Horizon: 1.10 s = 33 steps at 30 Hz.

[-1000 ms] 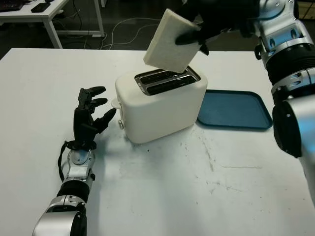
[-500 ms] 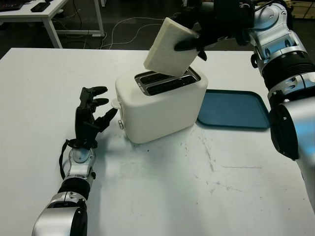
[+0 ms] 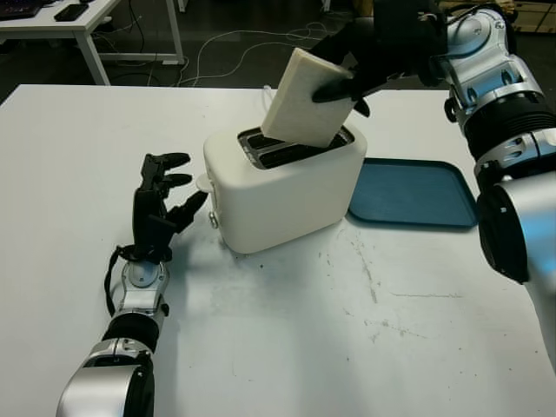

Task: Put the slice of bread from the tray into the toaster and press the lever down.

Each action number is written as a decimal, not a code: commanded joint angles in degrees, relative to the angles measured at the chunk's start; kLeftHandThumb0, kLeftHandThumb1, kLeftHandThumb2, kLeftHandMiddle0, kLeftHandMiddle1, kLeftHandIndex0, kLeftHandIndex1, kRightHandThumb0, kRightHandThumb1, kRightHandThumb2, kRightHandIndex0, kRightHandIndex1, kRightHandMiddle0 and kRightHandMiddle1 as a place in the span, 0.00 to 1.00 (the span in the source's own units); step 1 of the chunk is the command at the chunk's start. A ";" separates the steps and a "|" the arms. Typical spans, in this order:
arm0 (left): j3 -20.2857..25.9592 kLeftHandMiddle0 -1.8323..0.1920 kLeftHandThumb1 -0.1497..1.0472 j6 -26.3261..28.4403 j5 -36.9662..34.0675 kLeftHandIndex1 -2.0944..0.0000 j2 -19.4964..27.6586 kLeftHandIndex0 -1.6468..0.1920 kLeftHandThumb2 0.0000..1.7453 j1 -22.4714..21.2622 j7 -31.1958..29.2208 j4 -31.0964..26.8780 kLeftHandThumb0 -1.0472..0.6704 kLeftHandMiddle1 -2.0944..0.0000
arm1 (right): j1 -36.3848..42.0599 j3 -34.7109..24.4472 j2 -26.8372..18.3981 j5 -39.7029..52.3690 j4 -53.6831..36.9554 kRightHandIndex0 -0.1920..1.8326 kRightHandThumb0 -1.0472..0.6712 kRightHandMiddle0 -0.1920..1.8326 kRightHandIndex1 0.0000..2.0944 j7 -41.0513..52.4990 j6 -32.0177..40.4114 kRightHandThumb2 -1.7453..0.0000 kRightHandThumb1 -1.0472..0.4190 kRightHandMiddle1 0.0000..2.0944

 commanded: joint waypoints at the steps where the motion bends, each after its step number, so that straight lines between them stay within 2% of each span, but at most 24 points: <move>1: -0.10 0.91 0.89 -1.30 0.13 0.36 -0.20 0.90 0.11 -1.45 0.40 0.07 0.00 0.30 | 0.44 1.48 -0.84 -1.92 -0.51 0.59 0.30 0.48 0.83 -0.47 -0.77 0.80 0.09 0.83; 8: -0.07 0.91 0.89 -1.05 0.08 0.36 -0.37 0.90 0.10 -1.51 0.48 0.14 0.00 0.31 | 0.48 4.90 -0.81 -6.24 -1.21 0.59 0.32 0.50 0.83 -1.24 -1.89 0.79 0.09 0.83; 13: -0.15 0.91 0.89 -1.41 0.39 0.35 -0.57 0.90 0.10 -1.57 0.90 0.49 0.00 0.30 | 0.65 8.04 -0.69 -9.16 -2.48 0.61 0.32 0.52 0.83 -2.45 -6.60 0.78 0.09 0.83; 21: -0.20 0.91 0.89 -1.13 0.33 0.35 -0.86 0.90 0.10 -1.49 1.16 0.36 0.00 0.29 | 0.93 8.29 0.83 -8.59 -3.60 0.61 0.35 0.51 0.83 -1.28 -6.88 0.77 0.09 0.83; 27: -0.13 0.91 0.89 -1.34 0.17 0.35 -1.07 0.90 0.10 -1.54 1.11 0.69 0.00 0.29 | 2.20 8.33 1.18 -8.51 -5.19 0.59 0.30 0.48 0.83 -1.62 -8.58 0.76 0.09 0.83; 28: -0.15 0.91 0.89 -1.21 0.24 0.35 -1.08 0.90 0.10 -1.50 1.24 0.61 0.00 0.29 | 2.48 7.96 1.12 -8.00 -5.46 0.58 0.29 0.47 0.83 -1.35 -9.17 0.77 0.09 0.83; 29: -0.12 0.91 0.89 -1.08 0.21 0.35 -1.13 0.90 0.10 -1.47 1.30 0.53 0.00 0.29 | 2.61 7.81 1.05 -7.77 -5.69 0.51 0.25 0.43 0.83 -1.02 -9.37 0.80 0.09 0.83; 30: -0.13 0.91 0.89 -0.96 0.31 0.34 -1.12 0.90 0.09 -1.43 1.47 0.49 0.00 0.29 | 2.68 7.90 0.94 -7.84 -5.92 0.40 0.19 0.37 0.82 -0.77 -9.60 0.85 0.09 0.77; 32: -0.18 0.91 0.89 -1.05 0.54 0.34 -1.03 0.90 0.09 -1.39 1.76 0.54 0.00 0.28 | 2.59 8.77 0.58 -8.68 -6.30 0.31 0.12 0.34 0.79 -0.08 -10.57 0.88 0.09 0.65; 33: -0.19 0.91 0.89 -1.12 0.54 0.34 -0.98 0.90 0.10 -1.36 1.71 0.56 0.00 0.28 | 2.51 9.27 0.38 -9.14 -6.53 0.26 0.09 0.33 0.73 0.25 -11.15 0.88 0.09 0.55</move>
